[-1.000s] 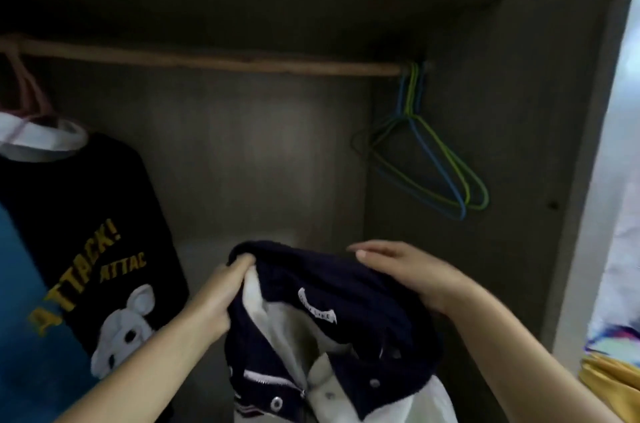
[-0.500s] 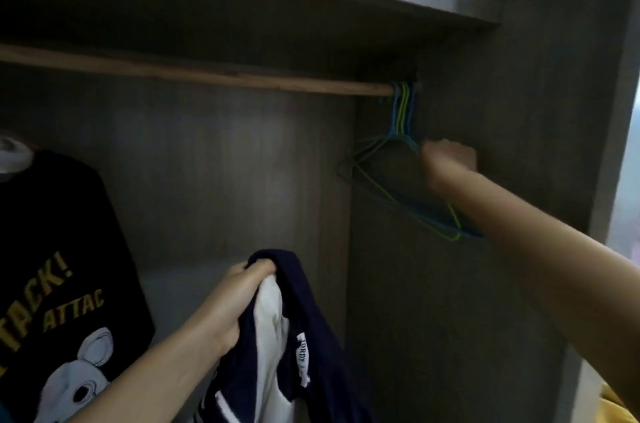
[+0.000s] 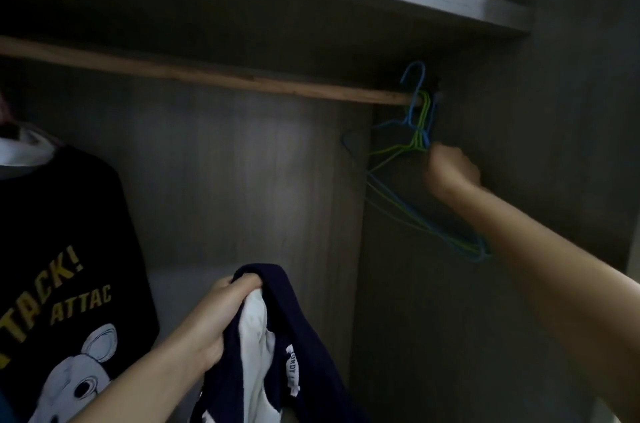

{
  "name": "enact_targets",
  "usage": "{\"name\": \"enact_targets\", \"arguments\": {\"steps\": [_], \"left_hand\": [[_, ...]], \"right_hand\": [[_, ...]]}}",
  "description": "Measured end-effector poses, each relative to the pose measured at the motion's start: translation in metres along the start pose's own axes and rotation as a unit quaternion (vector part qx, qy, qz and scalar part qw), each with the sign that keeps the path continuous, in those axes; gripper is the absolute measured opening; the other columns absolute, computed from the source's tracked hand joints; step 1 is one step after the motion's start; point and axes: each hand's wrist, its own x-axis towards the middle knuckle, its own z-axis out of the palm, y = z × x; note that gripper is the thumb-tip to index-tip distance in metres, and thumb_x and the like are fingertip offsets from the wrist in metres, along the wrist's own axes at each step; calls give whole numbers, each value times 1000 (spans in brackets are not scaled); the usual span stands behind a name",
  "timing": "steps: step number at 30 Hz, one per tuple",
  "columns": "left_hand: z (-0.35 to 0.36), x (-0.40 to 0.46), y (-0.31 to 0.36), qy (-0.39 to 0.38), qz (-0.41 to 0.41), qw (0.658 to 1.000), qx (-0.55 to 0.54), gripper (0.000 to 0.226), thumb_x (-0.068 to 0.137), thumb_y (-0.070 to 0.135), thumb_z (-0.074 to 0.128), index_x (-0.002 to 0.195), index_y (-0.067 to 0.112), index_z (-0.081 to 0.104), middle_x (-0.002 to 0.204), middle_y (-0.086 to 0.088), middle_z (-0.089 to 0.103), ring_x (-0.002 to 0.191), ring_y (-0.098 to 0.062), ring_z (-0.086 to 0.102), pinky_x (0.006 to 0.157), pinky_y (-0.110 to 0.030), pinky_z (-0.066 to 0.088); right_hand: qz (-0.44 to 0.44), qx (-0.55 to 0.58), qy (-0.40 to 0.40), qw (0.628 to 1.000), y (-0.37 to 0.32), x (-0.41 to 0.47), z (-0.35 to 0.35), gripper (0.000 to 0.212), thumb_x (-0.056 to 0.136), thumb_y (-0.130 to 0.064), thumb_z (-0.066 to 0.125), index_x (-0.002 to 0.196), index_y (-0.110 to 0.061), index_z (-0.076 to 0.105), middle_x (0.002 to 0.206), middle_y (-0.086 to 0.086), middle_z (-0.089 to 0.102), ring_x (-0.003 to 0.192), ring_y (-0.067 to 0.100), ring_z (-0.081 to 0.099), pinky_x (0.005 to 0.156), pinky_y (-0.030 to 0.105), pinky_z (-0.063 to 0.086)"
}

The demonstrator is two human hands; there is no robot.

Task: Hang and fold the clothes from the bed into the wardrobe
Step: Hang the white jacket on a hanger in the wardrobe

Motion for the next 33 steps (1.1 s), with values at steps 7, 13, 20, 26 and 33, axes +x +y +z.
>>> {"name": "enact_targets", "arguments": {"steps": [7, 13, 20, 26, 33], "left_hand": [[1, 2, -10, 12, 3, 1000, -14, 16, 88, 15, 59, 84, 7, 72, 79, -14, 73, 70, -23, 71, 66, -33, 50], [-5, -1, -18, -24, -85, 996, 1, 10, 86, 13, 62, 80, 8, 69, 71, -11, 70, 65, -24, 66, 70, -32, 50], [-29, -22, -32, -41, -138, 986, 90, 5, 82, 9, 64, 78, 6, 64, 67, -12, 67, 62, -24, 65, 64, -31, 52], [-20, -47, -8, -103, -151, 980, 75, 15, 88, 22, 63, 84, 8, 64, 83, -14, 66, 81, -26, 64, 88, -38, 52], [-74, -46, 62, -163, -111, 978, 73, 47, 94, 16, 50, 53, 6, 71, 59, -11, 68, 50, -20, 67, 51, -28, 57]], "right_hand": [[-57, 283, 94, 953, 10, -82, 22, 21, 99, -19, 46, 87, -4, 55, 78, 16, 63, 76, 30, 60, 65, 35, 40], [125, 668, -74, 730, 8, -180, 47, 18, 98, -25, 53, 85, -17, 63, 47, -8, 31, 37, 2, 29, 37, 14, 18], [122, 814, -30, 567, -17, -225, -34, 47, 85, -53, 48, 59, -18, 66, 43, -12, 17, 32, 0, 17, 34, 11, 14], [116, 840, -37, 528, -63, -296, -27, 50, 83, -55, 44, 47, -20, 47, 43, -10, 25, 33, 2, 19, 36, 8, 14], [26, 581, -266, 769, -69, -370, 12, 56, 93, -61, 41, 59, -21, 59, 43, -9, 32, 38, 6, 25, 39, 16, 20]]}}
